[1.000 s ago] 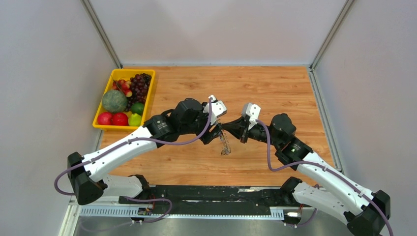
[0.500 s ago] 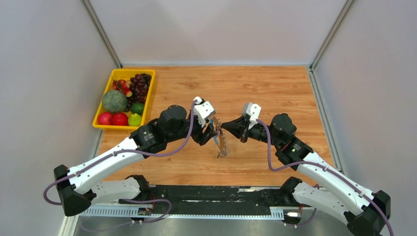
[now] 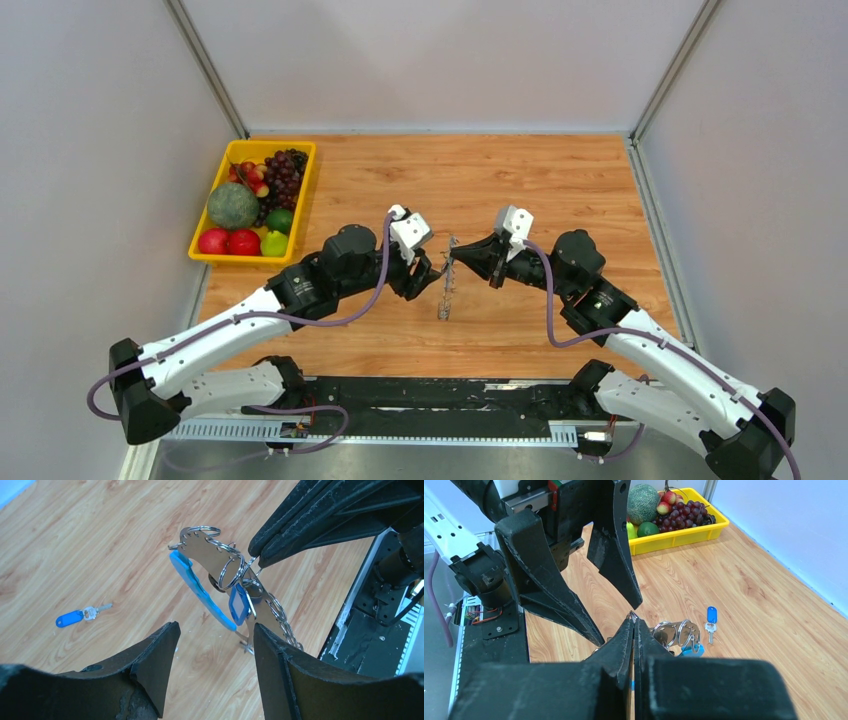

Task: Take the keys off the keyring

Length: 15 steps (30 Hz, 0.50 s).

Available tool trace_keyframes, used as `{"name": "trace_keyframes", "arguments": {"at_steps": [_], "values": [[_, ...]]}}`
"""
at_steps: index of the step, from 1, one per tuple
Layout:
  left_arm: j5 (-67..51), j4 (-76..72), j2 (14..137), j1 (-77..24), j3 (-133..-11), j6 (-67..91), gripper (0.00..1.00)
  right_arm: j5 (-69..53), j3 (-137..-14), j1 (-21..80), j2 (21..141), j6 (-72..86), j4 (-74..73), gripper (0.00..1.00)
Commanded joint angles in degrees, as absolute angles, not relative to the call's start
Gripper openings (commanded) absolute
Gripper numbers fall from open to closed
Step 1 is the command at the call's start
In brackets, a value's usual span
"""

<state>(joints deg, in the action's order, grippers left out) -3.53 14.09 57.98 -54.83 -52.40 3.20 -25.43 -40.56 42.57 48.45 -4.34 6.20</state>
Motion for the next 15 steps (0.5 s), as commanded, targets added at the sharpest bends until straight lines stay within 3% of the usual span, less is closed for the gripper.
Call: {"name": "trace_keyframes", "arguments": {"at_steps": [1,15], "values": [[-3.1,7.8,57.77,-55.56,-51.17,3.58,0.66,-25.05,-43.6,42.7,46.89,-3.28,9.67,0.0],[-1.94,4.58,60.37,-57.14,-50.42,2.24,0.62,-25.26,-43.92,42.71,47.09,-2.82,9.67,0.0]]}}
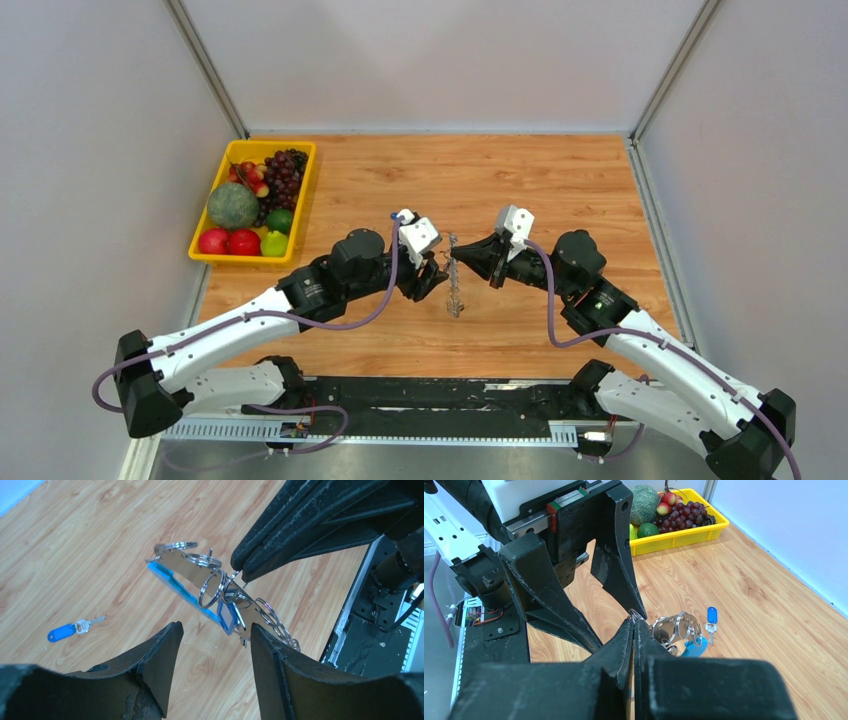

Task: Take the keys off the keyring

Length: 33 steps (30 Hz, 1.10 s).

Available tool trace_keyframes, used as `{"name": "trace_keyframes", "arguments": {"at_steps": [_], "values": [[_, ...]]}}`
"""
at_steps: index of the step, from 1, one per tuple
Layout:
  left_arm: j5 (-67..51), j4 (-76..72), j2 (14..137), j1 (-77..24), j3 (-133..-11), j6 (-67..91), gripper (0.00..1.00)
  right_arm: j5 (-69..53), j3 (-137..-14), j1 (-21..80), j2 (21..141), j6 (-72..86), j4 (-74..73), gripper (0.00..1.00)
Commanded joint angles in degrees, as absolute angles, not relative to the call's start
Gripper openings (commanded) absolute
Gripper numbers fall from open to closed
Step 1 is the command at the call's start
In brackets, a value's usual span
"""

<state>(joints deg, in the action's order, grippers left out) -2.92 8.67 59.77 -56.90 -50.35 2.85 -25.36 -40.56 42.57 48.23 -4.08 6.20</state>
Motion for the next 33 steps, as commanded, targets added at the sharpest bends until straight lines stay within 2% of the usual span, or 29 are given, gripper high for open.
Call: {"name": "trace_keyframes", "arguments": {"at_steps": [1,5,12,18,20,22,23,25,29,33], "values": [[-1.54,4.27,60.8,-57.13,-50.52,2.34,0.61,-25.37,-43.94,42.7,47.01,-2.7,9.62,0.0],[-0.22,3.7,61.98,-57.13,-51.3,2.29,0.57,-25.58,-44.11,42.71,47.14,-2.41,9.75,0.0],[-0.17,2.41,62.44,-57.13,-51.44,2.49,0.43,-25.89,-44.06,42.71,47.05,-2.11,9.93,0.0],[-1.48,0.42,62.58,-57.18,-50.98,2.67,0.47,-26.29,-43.97,42.71,47.28,-1.75,10.19,0.0],[-1.69,0.35,62.79,-57.16,-50.98,2.64,0.41,-26.28,-43.81,42.71,47.17,-1.66,10.24,0.0],[-1.98,0.29,62.89,-57.13,-51.14,2.57,0.29,-25.85,-43.64,42.71,47.1,-1.54,10.28,0.0],[-1.86,0.32,62.99,-57.13,-51.35,2.6,0.19,-25.39,-43.48,42.71,46.99,-1.5,10.24,0.0],[-1.31,1.61,63.08,-57.14,-51.87,2.62,0.09,-24.11,-43.13,42.71,46.57,-1.33,10.28,0.0],[-1.22,5.25,62.9,-57.18,-52.97,2.95,0.0,-20.64,-42.06,42.71,45.73,-0.69,10.37,0.0],[-1.33,7.89,62.18,-57.18,-53.35,3.8,0.0,-18.56,-40.34,42.67,44.65,-0.34,11.25,0.0]]}}
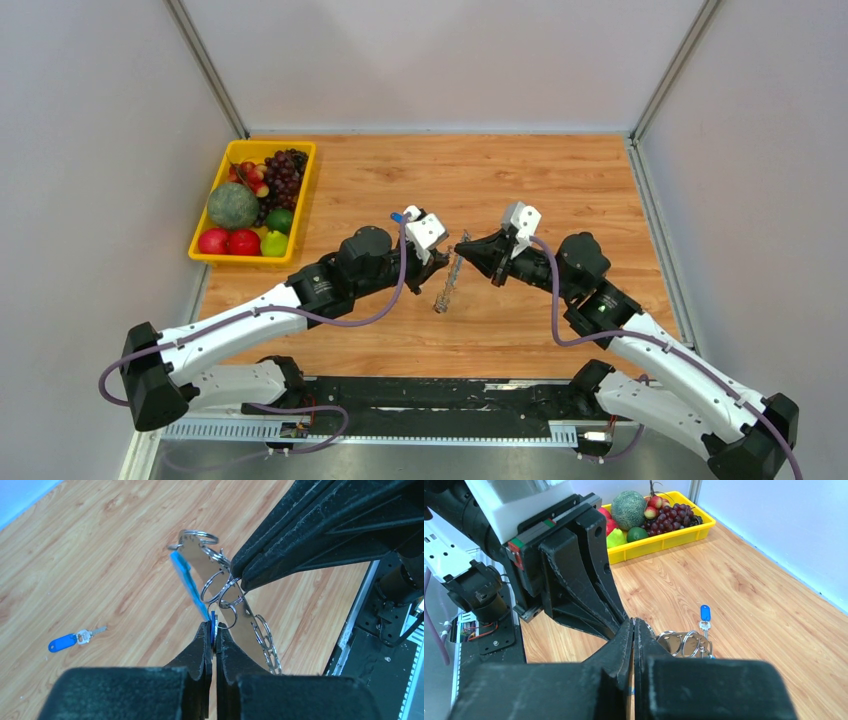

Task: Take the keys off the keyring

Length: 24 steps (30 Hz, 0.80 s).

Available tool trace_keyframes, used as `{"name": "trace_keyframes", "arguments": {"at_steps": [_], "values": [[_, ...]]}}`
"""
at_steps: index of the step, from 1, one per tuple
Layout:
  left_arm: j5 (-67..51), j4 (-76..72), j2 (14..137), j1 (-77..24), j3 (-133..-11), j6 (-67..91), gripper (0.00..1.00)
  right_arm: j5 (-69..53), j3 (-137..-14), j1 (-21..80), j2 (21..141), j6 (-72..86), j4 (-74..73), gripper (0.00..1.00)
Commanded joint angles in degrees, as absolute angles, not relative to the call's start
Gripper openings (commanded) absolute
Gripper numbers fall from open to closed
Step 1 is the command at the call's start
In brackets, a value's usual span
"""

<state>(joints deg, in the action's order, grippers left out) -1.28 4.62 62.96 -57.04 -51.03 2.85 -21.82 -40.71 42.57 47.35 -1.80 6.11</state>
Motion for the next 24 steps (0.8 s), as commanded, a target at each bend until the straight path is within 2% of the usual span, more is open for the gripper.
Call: {"name": "trace_keyframes", "arguments": {"at_steps": [1,24], "values": [[-1.15,8.43,62.07,-57.16,-53.77,3.88,0.0,-18.32,-39.89,42.71,44.46,-0.35,11.45,0.0],[3.52,22.57,61.74,-57.16,-63.69,3.52,0.0,-20.48,-34.98,42.64,42.22,2.27,13.47,0.0]]}}
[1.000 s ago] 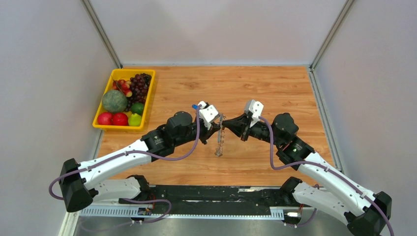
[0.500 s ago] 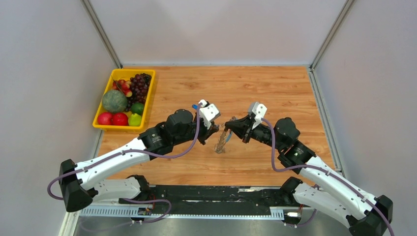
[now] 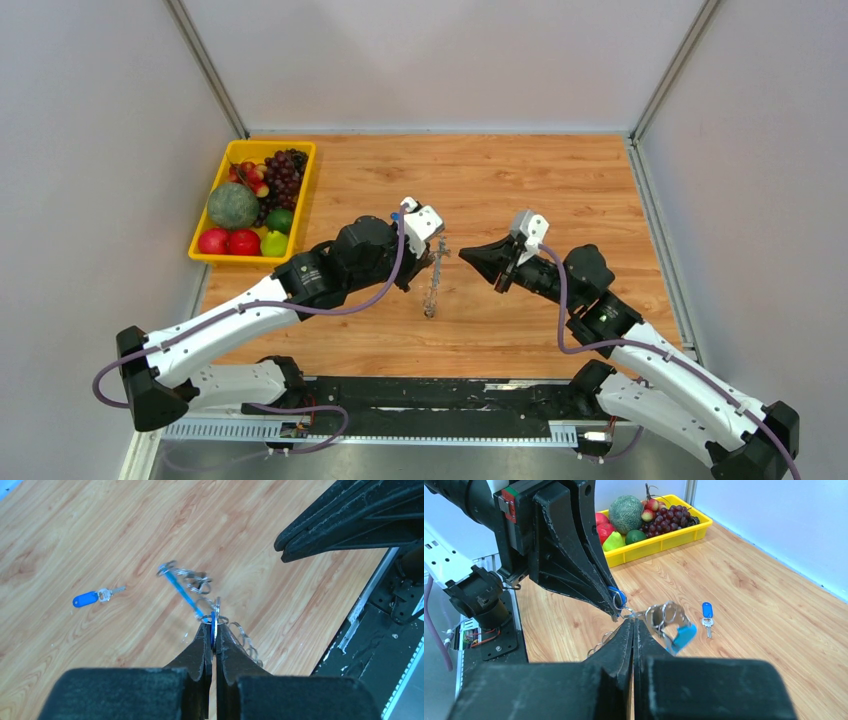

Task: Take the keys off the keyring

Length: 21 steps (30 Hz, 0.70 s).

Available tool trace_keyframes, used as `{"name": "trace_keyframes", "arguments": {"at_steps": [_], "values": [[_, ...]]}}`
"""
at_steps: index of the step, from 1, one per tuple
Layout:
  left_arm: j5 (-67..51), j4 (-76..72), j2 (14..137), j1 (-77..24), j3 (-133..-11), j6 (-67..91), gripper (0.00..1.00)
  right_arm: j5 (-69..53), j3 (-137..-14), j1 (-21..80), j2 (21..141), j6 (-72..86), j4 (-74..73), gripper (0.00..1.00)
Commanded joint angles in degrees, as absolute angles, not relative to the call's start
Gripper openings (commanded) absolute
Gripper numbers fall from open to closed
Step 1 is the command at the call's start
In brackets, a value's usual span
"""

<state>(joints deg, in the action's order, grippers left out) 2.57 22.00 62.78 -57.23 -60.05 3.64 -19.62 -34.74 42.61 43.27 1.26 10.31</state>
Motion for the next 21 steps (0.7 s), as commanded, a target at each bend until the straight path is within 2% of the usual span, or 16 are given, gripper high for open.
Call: {"name": "trace_keyframes", "arguments": {"at_steps": [1,4,5,9,11,14,21], "values": [[3.25,22.6,61.86,-57.14,-63.71,3.52,0.0,-20.82,-34.98,42.71,42.18,2.36,13.59,0.0],[2.34,22.76,62.13,-57.15,-63.87,3.52,0.0,-21.63,-34.88,42.71,42.63,2.37,13.71,0.02],[2.14,23.14,62.33,-57.18,-64.06,3.34,0.0,-21.81,-34.81,42.71,42.84,2.37,13.7,0.08],[-0.28,26.89,63.71,-57.2,-67.58,2.63,0.0,-25.21,-34.48,42.71,43.39,0.51,13.86,0.41],[-3.06,29.85,64.82,-57.19,-70.38,2.02,0.0,-27.88,-34.12,42.69,43.42,-1.09,14.26,0.49],[-6.84,35.7,66.85,-57.28,-74.95,0.32,0.0,-30.33,-33.55,42.67,43.43,-3.18,14.58,0.52],[-6.96,43.86,68.84,-57.31,-81.41,-3.59,0.0,-29.73,-32.52,42.67,44.35,-4.7,16.49,0.51]]}}
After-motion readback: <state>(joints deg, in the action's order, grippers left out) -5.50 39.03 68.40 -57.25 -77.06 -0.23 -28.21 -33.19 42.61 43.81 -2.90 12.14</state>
